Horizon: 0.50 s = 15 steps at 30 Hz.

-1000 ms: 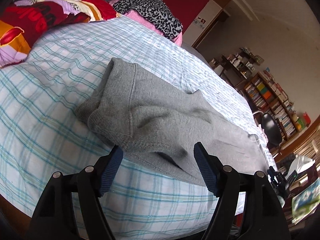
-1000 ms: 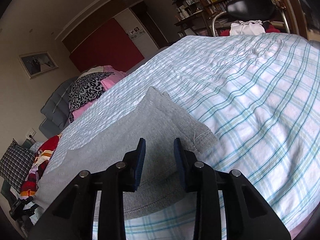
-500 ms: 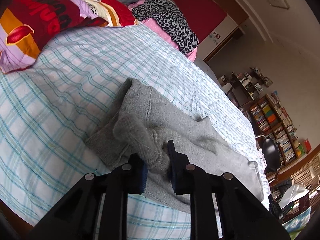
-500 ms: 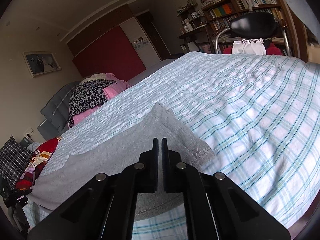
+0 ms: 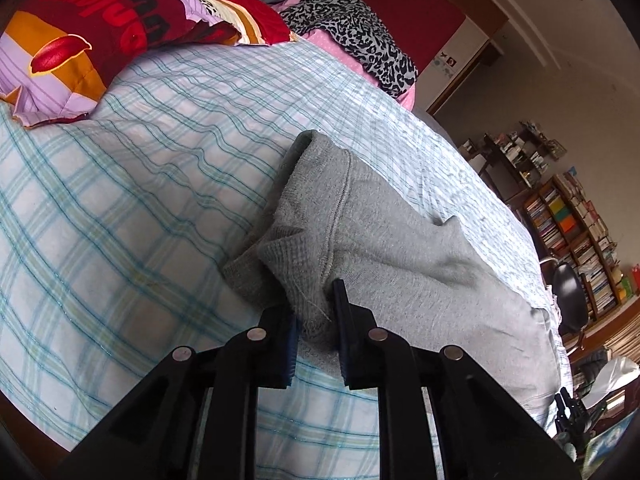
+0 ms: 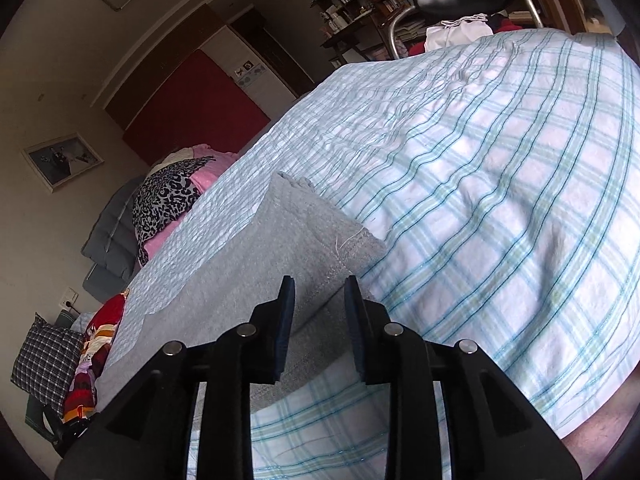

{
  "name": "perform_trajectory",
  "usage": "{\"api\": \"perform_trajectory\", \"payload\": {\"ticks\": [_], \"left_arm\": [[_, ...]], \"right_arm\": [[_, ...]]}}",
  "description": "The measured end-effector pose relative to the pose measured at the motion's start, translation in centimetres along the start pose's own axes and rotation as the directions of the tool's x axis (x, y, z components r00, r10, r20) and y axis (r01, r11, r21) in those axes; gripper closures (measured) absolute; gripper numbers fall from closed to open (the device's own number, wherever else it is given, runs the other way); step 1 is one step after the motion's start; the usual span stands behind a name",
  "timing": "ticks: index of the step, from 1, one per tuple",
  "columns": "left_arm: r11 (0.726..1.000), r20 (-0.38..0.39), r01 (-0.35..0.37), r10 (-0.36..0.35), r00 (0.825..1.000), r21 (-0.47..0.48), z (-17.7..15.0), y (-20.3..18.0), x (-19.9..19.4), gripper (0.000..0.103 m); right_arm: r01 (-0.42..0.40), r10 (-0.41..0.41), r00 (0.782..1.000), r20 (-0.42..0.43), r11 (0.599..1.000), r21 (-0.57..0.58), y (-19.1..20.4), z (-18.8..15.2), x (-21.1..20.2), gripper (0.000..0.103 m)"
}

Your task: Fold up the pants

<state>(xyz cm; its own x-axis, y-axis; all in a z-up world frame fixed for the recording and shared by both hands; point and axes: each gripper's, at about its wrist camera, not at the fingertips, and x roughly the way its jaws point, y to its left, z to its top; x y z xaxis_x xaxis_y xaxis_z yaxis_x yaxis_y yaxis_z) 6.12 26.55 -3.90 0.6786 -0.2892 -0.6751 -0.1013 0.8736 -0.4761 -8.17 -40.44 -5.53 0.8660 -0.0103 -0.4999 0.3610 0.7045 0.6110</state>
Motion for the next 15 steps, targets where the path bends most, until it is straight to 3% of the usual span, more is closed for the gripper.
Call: {"api": "perform_trajectory", "payload": {"ticks": [8,11,13,15], "left_arm": [[1.000,0.005,-0.011,0.011,1.000,0.003,-0.1,-0.3,0.1,0.087],[1.000,0.004,-0.009,0.009,1.000,-0.003,0.0,-0.4,-0.1,0.087],[1.000,0.006,-0.006,0.006,1.000,-0.003,-0.1,-0.4,-0.1,0.087],[1.000,0.005,-0.006,0.006,1.000,-0.004,-0.1,-0.3,0.1,0.087]], "right_arm": [[-0.036,0.036,0.999,-0.012,0.999,0.029,0.0,2.2,2.3,0.077],[-0.032,0.036,0.999,-0.036,0.995,0.100,-0.9,2.1,2.5,0.076],[-0.008,0.010,1.000,-0.026,0.995,0.098,-1.3,1.7,2.0,0.071],[0.046,-0.045,0.999,-0.011,0.992,0.116,-1.9,1.2,1.3,0.049]]}}
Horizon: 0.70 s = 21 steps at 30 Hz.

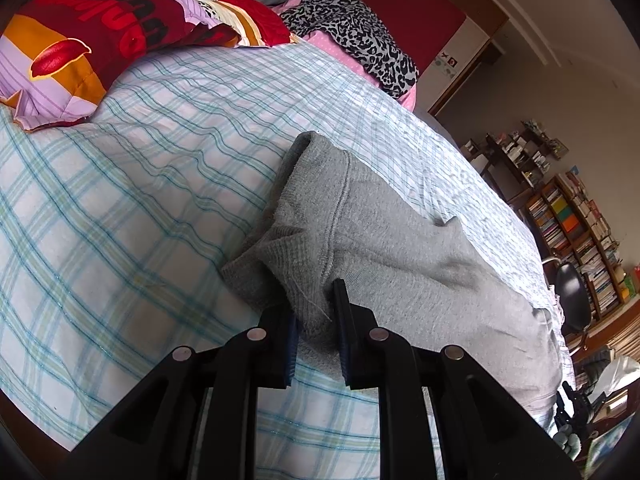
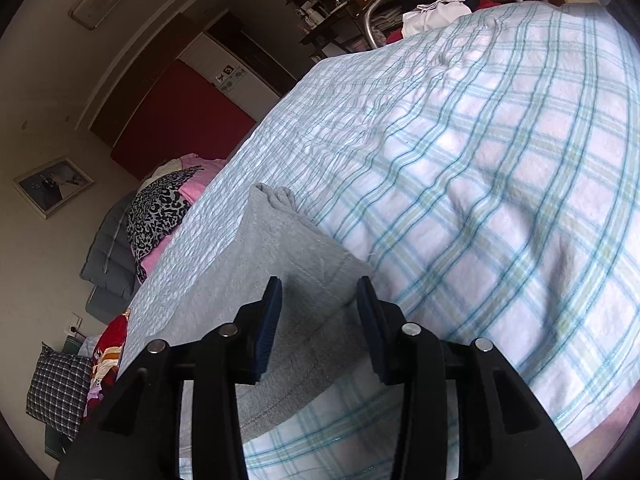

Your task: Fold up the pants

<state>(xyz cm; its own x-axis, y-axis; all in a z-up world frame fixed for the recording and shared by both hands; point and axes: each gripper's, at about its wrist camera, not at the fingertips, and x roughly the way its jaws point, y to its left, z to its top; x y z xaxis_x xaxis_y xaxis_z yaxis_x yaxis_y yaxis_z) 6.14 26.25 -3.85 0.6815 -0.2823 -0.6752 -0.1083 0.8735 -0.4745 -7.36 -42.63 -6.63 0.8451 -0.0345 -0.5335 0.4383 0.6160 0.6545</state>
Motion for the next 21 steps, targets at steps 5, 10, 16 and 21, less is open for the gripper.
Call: {"api": "perform_trajectory", "payload": {"ticks": [5,10,16,21], "left_arm": [[1.000,0.001,-0.003,0.003,1.000,0.011,0.0,-0.1,0.1,0.087],[1.000,0.004,-0.004,0.004,1.000,0.011,0.0,-0.1,0.1,0.087],[1.000,0.000,-0.007,0.007,1.000,0.021,0.5,-0.2,0.2,0.087],[0.999,0.029,-0.001,0.000,1.000,0.039,1.8,-0.4,-0.4,0.087]], "right_arm": [[-0.073,0.074,0.997,-0.006,0.992,0.099,-1.8,0.4,0.2,0.048],[-0.097,0.098,0.995,-0.015,0.994,0.055,-0.4,1.6,1.7,0.057],[-0.008,0.016,0.998,0.056,0.991,-0.136,3.1,1.9,0.8,0.080],[-0.002,0.029,0.994,0.106,0.970,-0.243,6.0,1.3,-2.3,0.083]]}}
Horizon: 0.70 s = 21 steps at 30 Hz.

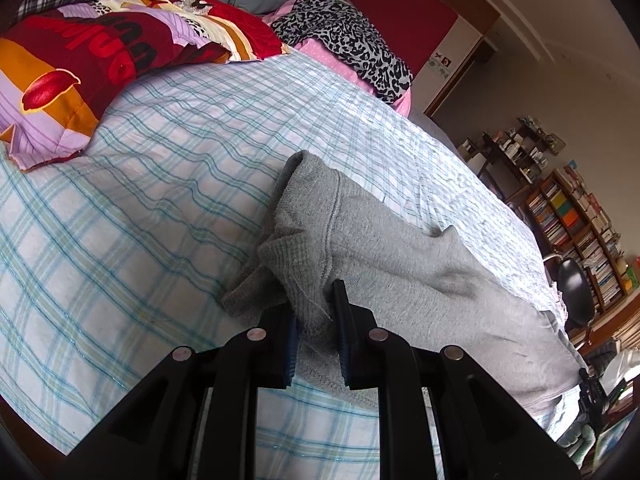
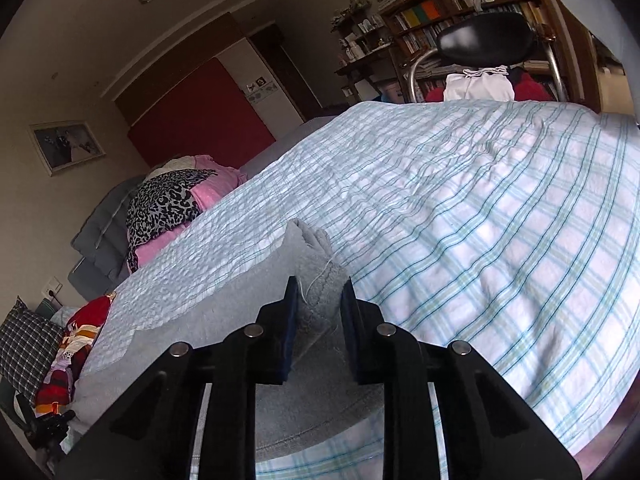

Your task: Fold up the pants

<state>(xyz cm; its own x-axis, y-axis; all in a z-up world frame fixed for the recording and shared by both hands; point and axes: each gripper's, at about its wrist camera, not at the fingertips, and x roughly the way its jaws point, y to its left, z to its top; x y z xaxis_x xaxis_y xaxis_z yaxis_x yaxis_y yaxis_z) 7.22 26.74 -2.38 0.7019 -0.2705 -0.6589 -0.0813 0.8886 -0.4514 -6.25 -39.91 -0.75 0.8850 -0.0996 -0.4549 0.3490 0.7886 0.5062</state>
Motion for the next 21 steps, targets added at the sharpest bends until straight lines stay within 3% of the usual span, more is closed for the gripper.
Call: {"api": "perform_trajectory", "payload": {"ticks": [4,8,10,13,15,16,17,19,21], "left_arm": [[1.000,0.017,-0.004,0.004,1.000,0.003,0.9,0.4,-0.2,0.087],[1.000,-0.032,-0.031,0.031,0.999,0.001,0.3,1.1,1.2,0.087],[0.999,-0.025,-0.041,0.041,0.999,0.025,-0.2,1.2,1.2,0.085],[0.995,-0.009,-0.077,0.077,0.997,0.069,-0.6,0.7,0.6,0.079],[0.987,0.009,-0.121,0.120,0.993,0.106,-0.7,0.0,-0.1,0.072],[0.980,0.031,-0.158,0.155,0.987,0.119,-0.7,-0.3,-0.7,0.066],[0.967,0.067,-0.217,0.209,0.976,0.131,-0.7,-0.7,-1.4,0.052],[0.939,0.136,-0.302,0.281,0.950,0.163,-0.8,-1.4,-2.6,0.050],[0.931,0.167,-0.316,0.287,0.943,0.183,-0.7,-2.2,-3.4,0.050]], "right_arm": [[0.024,-0.025,0.999,-0.026,0.999,-0.021,0.4,-1.0,-1.4,0.083],[0.101,-0.093,0.987,-0.130,0.993,0.057,-3.1,-3.9,0.2,0.083],[0.104,-0.089,0.985,-0.150,0.990,0.095,-4.4,-5.2,0.7,0.083],[0.123,-0.115,0.985,-0.126,0.990,0.063,-4.1,-5.3,0.3,0.080],[0.157,-0.154,0.982,-0.106,0.987,0.019,-3.3,-5.1,-0.1,0.066],[0.186,-0.186,0.979,-0.078,0.983,-0.003,-3.0,-4.9,-0.4,0.063],[0.207,-0.208,0.977,-0.046,0.978,-0.026,-2.6,-4.7,-0.8,0.061],[0.252,-0.251,0.968,0.016,0.966,-0.054,-2.0,-4.5,-1.7,0.060],[0.259,-0.255,0.965,0.058,0.963,-0.072,-1.5,-4.3,-2.2,0.058]]}}
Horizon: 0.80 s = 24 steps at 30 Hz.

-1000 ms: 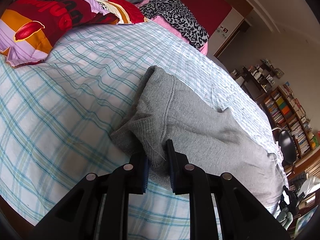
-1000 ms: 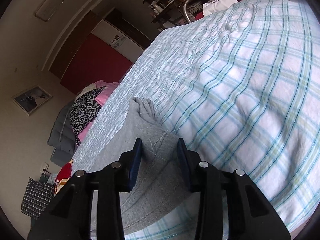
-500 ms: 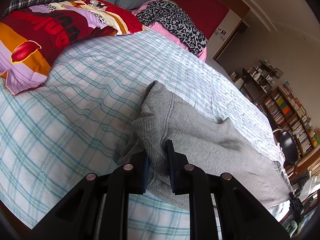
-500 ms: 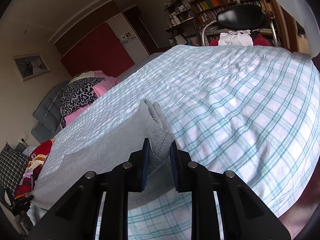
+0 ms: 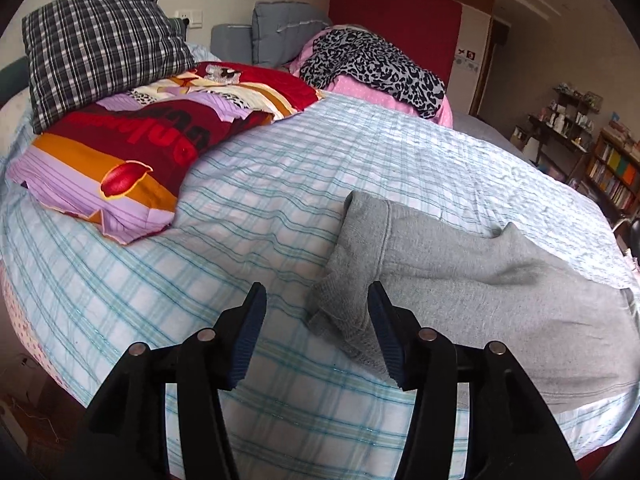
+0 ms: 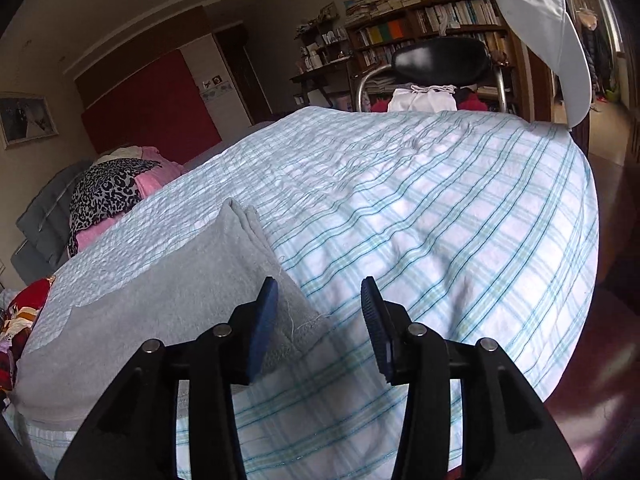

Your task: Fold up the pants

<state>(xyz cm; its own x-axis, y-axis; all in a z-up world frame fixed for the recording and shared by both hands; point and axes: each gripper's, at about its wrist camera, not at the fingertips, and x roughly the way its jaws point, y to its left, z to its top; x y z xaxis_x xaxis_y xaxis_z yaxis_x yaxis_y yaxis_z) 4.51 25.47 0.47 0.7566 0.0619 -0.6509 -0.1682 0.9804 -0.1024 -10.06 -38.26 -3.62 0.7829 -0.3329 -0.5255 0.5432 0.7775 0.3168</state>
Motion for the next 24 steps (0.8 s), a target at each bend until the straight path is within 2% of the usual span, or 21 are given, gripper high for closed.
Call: {"api": "perform_trajectory", "payload": {"ticks": [5,8,9,13,18,21,24], "left_arm": [[0.990,-0.005,0.096,-0.096,0.995,0.102,1.0,-5.2,-0.1,0.050],[0.972,-0.053,0.163,-0.156,0.986,0.172,1.1,-10.0,1.3,0.050],[0.964,-0.071,0.188,-0.177,0.982,0.188,1.1,-11.6,2.0,0.050],[0.942,-0.148,0.254,-0.225,0.963,0.220,1.3,-17.3,4.6,0.054],[0.915,-0.269,0.331,-0.267,0.925,0.230,2.0,-22.6,8.2,0.070],[0.905,-0.313,0.352,-0.271,0.910,0.240,1.9,-25.0,9.5,0.070],[0.905,-0.349,0.346,-0.250,0.903,0.248,1.9,-26.6,11.4,0.070]], "right_arm": [[-0.099,0.101,0.994,0.028,0.991,-0.086,3.6,0.1,-0.1,0.058],[-0.164,0.165,0.986,-0.008,0.975,-0.151,6.3,-0.6,0.7,0.048],[-0.180,0.178,0.984,-0.025,0.969,-0.170,7.1,-1.0,0.9,0.047],[-0.212,0.196,0.976,-0.092,0.954,-0.213,8.7,-2.3,2.2,0.047],[-0.217,0.183,0.970,-0.158,0.948,-0.234,8.7,-3.3,3.8,0.046],[-0.209,0.167,0.972,-0.168,0.938,-0.277,8.9,-4.0,4.1,0.046],[-0.193,0.142,0.974,-0.176,0.927,-0.321,9.0,-4.8,4.4,0.046]]}}
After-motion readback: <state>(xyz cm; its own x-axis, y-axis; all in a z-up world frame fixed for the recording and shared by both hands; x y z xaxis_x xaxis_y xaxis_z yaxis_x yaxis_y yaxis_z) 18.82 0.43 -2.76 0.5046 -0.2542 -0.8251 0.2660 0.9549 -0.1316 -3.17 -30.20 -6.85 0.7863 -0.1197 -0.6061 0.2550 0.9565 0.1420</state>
